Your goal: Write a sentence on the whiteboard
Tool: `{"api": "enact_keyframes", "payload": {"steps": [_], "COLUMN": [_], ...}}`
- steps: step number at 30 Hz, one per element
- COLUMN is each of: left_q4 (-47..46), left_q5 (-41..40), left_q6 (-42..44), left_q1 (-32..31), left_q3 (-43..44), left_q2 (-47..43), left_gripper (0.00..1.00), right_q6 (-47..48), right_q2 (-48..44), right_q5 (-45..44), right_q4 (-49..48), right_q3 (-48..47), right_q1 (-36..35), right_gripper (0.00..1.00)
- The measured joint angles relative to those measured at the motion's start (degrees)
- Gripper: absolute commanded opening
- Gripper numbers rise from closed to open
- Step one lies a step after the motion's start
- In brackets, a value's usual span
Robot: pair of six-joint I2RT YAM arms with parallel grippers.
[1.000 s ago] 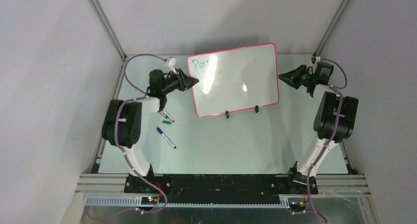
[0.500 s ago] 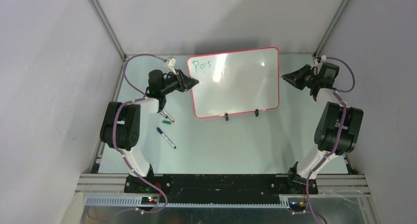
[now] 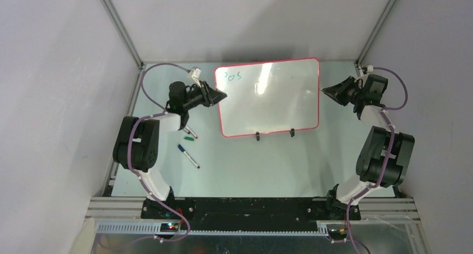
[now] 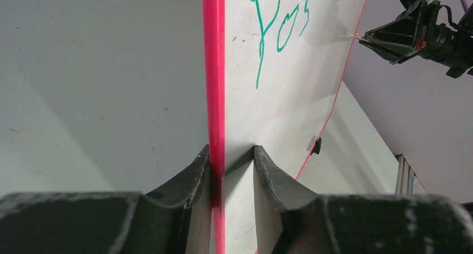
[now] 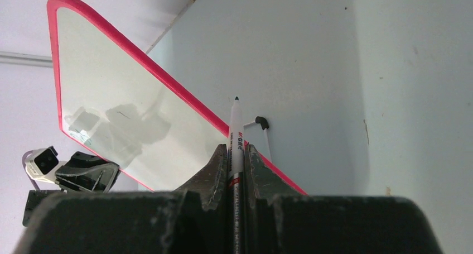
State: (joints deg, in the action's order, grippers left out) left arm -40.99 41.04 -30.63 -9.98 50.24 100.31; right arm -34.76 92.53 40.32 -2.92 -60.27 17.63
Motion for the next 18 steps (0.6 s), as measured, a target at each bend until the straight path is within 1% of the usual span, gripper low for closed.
{"api": "enact_keyframes", "payload": {"steps": [7,9,14,18], "left_q4": [-2.4,-3.4,-4.4,-5.0], "left_q5": [1.1,1.4,1.2,0.9], "left_q6": [-1.2,-1.6,-1.9,-1.9], "left_q1": [-0.3,-0.5,-1.6,-2.3], "left_q3": [-2.7,-3.7,-4.2,-4.2], "left_q2": [-0.8,-1.1,-1.4,-1.4], "left_gripper": [0.29,0.31,0.43,0.47], "right_q6": [2.4,3.0,3.8,3.7], "right_q2": [-5.6,-7.5,-11.7,-14.6], "right_q5": [-2.0,-2.8,-6.7,-10.5], "right_q4": [4.9,6.4,10.0,12.5], "right_q3": [1.4,1.4,1.4,1.4], "right_q1": [0.4,0.5,0.6,0.7], "right_gripper": [0.00,0.00,0.00,0.00]}}
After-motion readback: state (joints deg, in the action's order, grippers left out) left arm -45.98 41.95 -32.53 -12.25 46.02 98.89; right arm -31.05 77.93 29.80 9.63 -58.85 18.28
